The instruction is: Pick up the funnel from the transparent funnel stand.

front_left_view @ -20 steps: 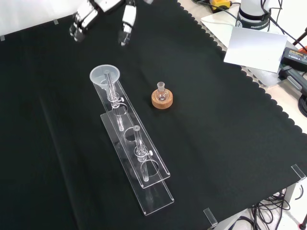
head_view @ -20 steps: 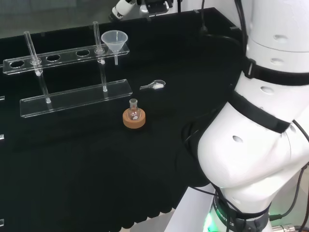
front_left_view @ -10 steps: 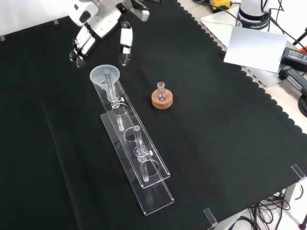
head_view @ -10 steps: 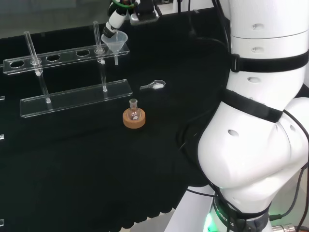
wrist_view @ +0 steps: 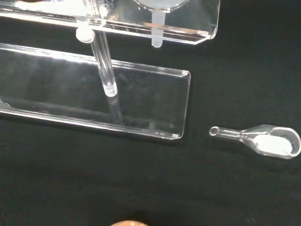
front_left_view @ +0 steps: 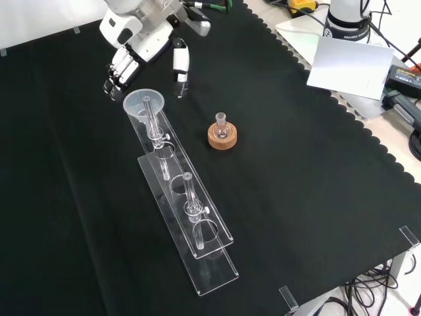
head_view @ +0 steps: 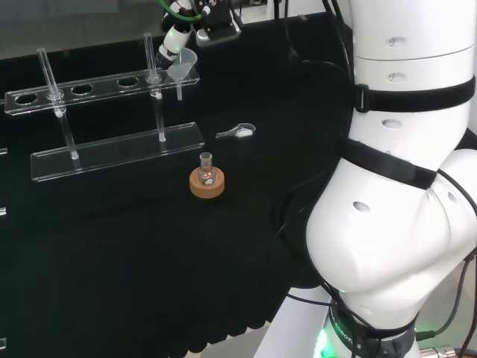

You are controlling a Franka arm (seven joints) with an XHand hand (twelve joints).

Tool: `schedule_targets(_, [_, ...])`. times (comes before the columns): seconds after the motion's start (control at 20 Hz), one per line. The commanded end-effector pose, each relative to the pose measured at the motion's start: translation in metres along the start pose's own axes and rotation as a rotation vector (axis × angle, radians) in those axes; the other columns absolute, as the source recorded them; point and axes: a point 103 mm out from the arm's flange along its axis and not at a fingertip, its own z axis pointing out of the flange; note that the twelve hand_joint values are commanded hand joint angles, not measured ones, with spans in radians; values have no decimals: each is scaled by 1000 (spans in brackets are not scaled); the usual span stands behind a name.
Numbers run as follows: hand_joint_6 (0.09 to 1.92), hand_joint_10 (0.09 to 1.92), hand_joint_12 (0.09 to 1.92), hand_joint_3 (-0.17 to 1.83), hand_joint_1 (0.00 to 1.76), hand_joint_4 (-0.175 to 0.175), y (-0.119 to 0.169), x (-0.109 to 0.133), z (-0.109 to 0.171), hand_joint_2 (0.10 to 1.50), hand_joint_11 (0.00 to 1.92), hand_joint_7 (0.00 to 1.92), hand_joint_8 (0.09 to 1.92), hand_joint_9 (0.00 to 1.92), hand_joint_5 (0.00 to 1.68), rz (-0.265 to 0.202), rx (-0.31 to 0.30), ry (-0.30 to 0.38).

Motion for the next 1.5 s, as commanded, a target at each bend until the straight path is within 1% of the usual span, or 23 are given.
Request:
schedule_targets(0.05, [87,816,1554,-175,656,48,6,5,3,848,276,0,87,0,0,6,-2,-48])
schedule_targets(0.2, [87,816,1554,-175,679,49,11,5,7,845,285,0,87,0,0,6,12,-50])
schedule_targets(0.35, [87,817,1553,-175,684,48,14,3,11,845,287,0,87,0,4,-3,4,-52])
schedule_targets(0.65, [87,836,1548,-175,685,43,19,0,13,846,289,18,87,1,26,-5,10,-58])
schedule_targets(0.95, [87,855,1544,-175,685,40,33,-3,23,848,291,52,87,22,44,-9,28,-61])
schedule_targets(1.3, [87,863,1532,-172,681,37,40,-7,26,858,277,74,87,50,71,3,40,-73])
schedule_targets(1.5, [87,815,1527,-175,680,35,40,-8,26,867,279,106,96,129,105,11,47,-80])
